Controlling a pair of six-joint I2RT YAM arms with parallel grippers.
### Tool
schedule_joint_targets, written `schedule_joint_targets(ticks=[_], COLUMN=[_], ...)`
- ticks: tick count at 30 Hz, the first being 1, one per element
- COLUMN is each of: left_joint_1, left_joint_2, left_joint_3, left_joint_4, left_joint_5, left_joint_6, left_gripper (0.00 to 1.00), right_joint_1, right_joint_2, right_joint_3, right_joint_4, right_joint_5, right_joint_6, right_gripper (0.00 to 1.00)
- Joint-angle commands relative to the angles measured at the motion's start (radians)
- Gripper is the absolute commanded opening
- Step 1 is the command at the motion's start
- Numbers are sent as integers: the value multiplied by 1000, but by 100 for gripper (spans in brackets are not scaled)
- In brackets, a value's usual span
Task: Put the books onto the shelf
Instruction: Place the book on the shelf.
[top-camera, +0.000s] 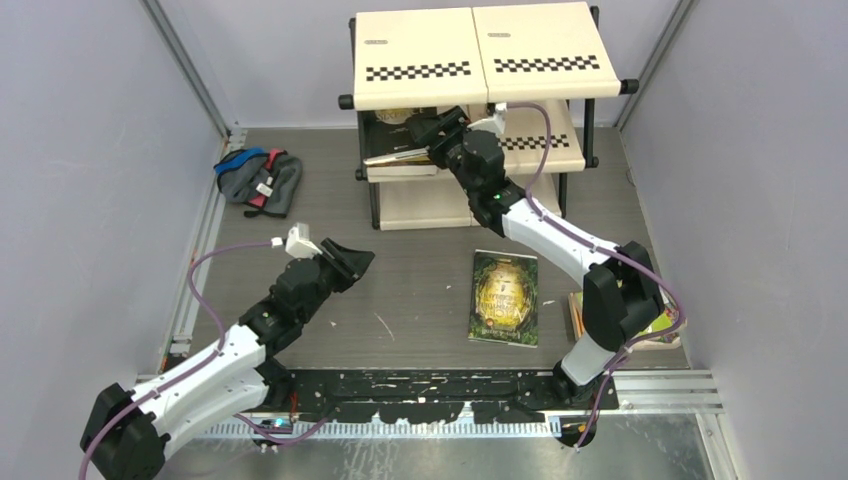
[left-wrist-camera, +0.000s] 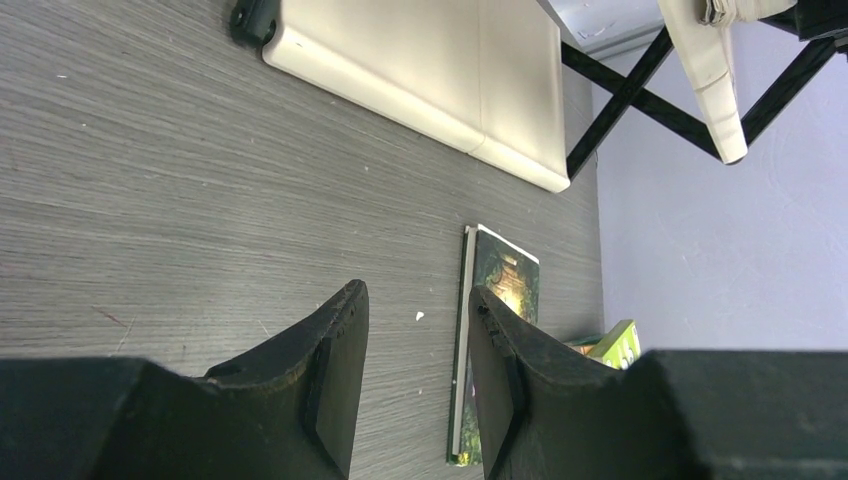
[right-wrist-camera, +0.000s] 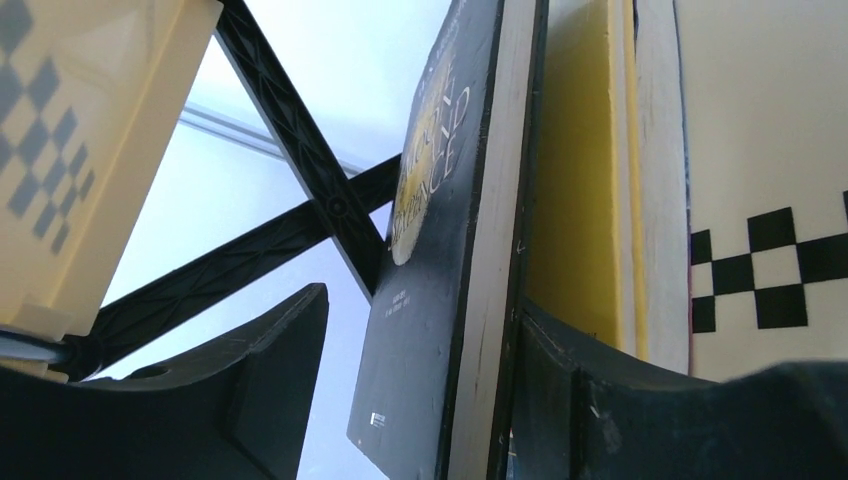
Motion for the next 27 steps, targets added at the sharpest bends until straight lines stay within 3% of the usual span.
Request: schedule_joint_targets(ticks=[1,9,27], left_joint_1=[4,5,5], left_joint_2=[-23,-12,-23], left_joint_3=[3,6,9], left_joint_4=[12,19,-1], left_joint_5=[-5,-7,-28], left_joint_6=[15,20,26], left_gripper=[42,42,42], right_joint_1=[6,6,2], right_joint_2=[-54,-70,-101], right_joint_3=[-40,-86,-113], right_joint_4=[117,206,180], right_joint_5=[94,124,143], right_joint_6=[-85,-70,-89], right_gripper=[68,68,70])
